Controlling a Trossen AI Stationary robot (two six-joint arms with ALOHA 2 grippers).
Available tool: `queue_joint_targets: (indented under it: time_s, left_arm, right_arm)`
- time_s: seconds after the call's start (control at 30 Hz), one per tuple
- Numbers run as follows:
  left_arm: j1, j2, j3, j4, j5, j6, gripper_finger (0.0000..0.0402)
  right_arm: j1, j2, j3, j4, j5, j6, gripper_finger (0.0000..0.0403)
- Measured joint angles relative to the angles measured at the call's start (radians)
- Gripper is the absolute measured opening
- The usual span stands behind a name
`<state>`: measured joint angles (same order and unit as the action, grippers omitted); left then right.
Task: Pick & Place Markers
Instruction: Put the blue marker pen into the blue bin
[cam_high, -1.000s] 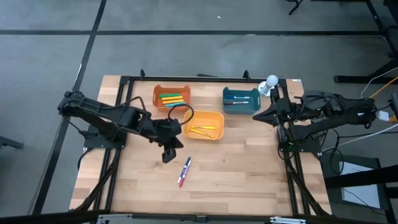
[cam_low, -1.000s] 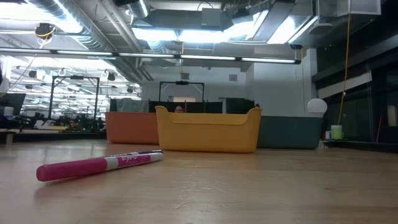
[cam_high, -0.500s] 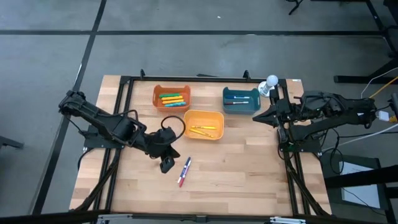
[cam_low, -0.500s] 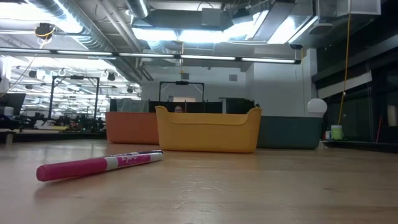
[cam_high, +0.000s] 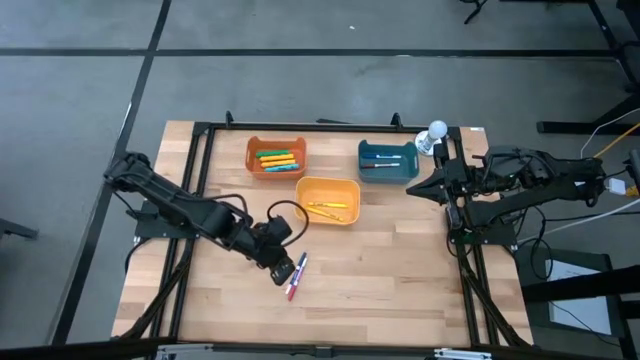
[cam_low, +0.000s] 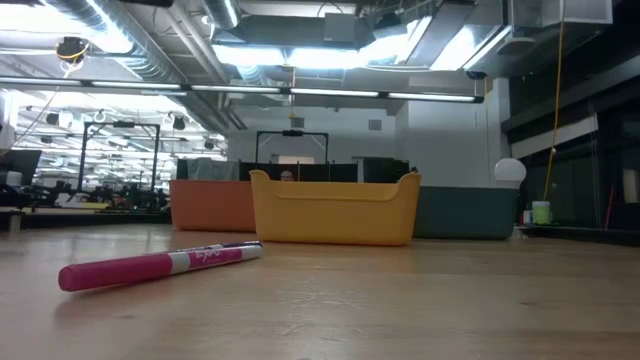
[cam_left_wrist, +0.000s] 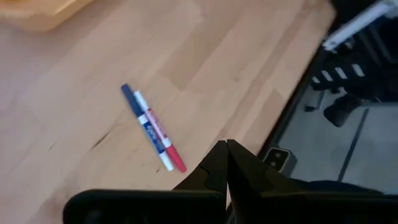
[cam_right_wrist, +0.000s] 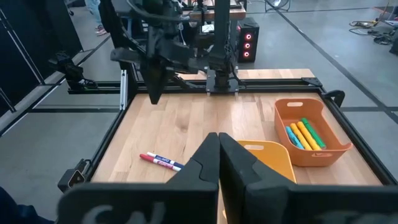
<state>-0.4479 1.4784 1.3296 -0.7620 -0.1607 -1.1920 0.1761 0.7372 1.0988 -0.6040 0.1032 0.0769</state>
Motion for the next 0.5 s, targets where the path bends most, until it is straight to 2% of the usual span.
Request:
queue_joint_targets:
  time_s: [0.33,0.5]
  left_arm:
    - [0.037,0.047,0.0,-0.012,0.01,-0.13,0.0002]
    - [0.056,0.097,0.0,-0.027,0.072,-0.141,0.0001]
  right_arm:
    - [0.0,0.0,0.0,-0.008,0.0,0.0,0.0]
    - [0.0,0.0,0.0,-0.012,0.0,0.001,0.0]
